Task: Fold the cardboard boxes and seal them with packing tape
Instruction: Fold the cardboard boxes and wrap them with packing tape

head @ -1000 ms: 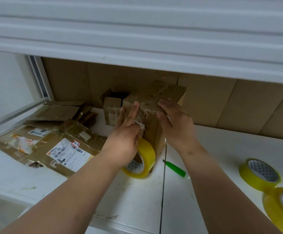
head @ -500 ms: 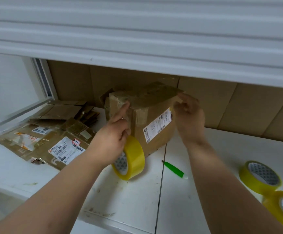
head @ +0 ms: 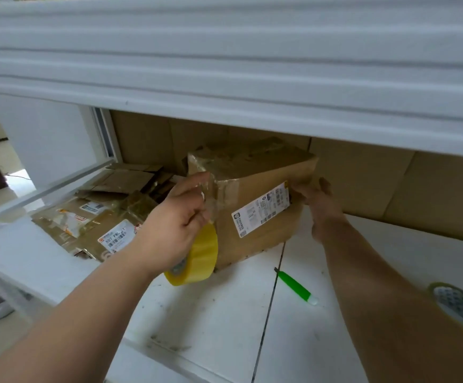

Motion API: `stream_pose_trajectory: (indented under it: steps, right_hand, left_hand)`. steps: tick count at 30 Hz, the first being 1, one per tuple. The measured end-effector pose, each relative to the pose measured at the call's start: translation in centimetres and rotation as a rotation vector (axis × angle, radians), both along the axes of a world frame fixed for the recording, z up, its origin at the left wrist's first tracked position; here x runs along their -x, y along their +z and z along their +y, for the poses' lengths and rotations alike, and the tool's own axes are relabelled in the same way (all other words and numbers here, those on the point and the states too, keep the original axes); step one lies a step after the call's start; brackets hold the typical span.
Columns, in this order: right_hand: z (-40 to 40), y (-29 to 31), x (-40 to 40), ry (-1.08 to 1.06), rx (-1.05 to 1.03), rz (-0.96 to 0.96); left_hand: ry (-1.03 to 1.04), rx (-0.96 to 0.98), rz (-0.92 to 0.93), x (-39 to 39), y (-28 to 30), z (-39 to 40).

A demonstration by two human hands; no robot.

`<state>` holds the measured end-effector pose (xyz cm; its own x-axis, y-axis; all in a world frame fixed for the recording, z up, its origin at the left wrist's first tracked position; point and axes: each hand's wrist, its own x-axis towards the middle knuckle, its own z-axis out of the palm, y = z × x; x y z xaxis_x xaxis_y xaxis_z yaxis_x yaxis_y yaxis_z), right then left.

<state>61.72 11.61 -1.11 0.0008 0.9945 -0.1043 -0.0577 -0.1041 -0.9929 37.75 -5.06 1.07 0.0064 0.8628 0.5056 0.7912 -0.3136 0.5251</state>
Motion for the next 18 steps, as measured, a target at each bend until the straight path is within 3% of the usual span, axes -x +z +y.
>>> stream_pose_trajectory:
  steps: [3, 10, 14, 18]
  right_hand:
    - [0.2, -0.3, 0.2, 0.032, -0.087, -0.044]
    - [-2.0, -1.2, 0.2, 0.022, -0.25, -0.348]
    - [-4.6, -1.6, -0.8, 0.183, -0.223, -0.215]
    - [-5.3, -1.5, -1.8, 0.272, -0.153, -0.072]
  left_hand:
    - [0.058, -0.016, -0.056, -0.7, -0.2, -0.2]
    - [0.193, 0.082, -0.198, -1.0, -0.5, 0.7]
    - [0.342, 0.071, -0.343, 0.0, -0.9, 1.6]
    - [0.342, 0.107, -0.302, 0.9, -0.8, 1.3]
